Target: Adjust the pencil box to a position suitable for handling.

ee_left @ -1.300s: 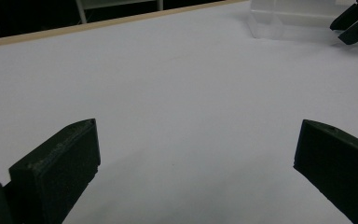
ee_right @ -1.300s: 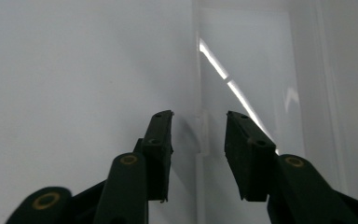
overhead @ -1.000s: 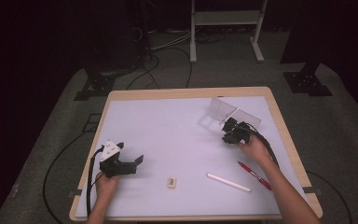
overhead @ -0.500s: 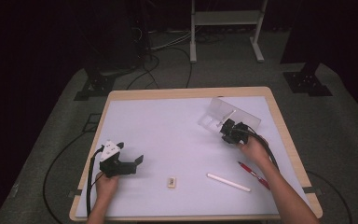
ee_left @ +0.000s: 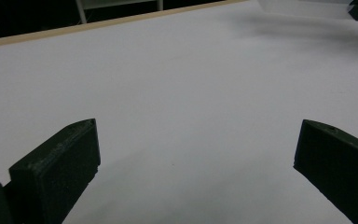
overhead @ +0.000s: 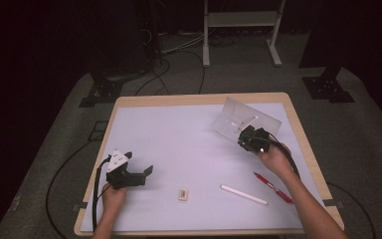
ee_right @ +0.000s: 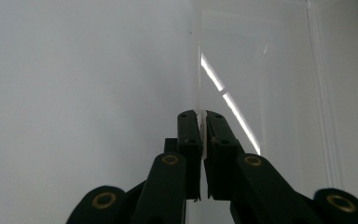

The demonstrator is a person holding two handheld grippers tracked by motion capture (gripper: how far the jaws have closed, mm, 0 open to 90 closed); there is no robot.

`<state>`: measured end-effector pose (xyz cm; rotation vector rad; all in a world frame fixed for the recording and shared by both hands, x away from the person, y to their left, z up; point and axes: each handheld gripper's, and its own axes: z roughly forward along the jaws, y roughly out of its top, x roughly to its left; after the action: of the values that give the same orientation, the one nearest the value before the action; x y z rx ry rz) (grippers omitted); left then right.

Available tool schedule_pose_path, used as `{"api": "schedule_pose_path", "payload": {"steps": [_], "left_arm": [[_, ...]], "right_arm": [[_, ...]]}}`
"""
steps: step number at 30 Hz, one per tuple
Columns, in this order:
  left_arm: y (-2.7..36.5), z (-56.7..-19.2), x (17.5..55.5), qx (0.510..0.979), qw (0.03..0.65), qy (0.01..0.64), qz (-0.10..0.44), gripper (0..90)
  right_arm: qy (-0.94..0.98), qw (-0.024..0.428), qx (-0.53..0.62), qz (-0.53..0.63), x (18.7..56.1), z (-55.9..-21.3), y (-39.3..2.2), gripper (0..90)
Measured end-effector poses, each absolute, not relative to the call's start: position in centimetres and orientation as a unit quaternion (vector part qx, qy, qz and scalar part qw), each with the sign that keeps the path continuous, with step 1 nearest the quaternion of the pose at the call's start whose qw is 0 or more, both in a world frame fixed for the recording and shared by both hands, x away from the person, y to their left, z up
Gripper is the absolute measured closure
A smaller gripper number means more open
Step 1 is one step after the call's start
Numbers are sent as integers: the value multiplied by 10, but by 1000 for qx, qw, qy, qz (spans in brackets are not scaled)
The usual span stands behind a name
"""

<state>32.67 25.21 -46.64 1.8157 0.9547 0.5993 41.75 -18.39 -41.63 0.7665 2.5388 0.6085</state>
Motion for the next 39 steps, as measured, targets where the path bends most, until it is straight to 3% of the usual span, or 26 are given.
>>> {"api": "schedule_pose_path", "payload": {"steps": [17,39], "left_arm": [[252,-466,327,746,479,392,245,0],[252,-466,326,746,480,392,245,0]], "right_arm": [[937,179,168,249,371,-403,-137,851],[961,127,89,229,349,-432,-85,847]]}}
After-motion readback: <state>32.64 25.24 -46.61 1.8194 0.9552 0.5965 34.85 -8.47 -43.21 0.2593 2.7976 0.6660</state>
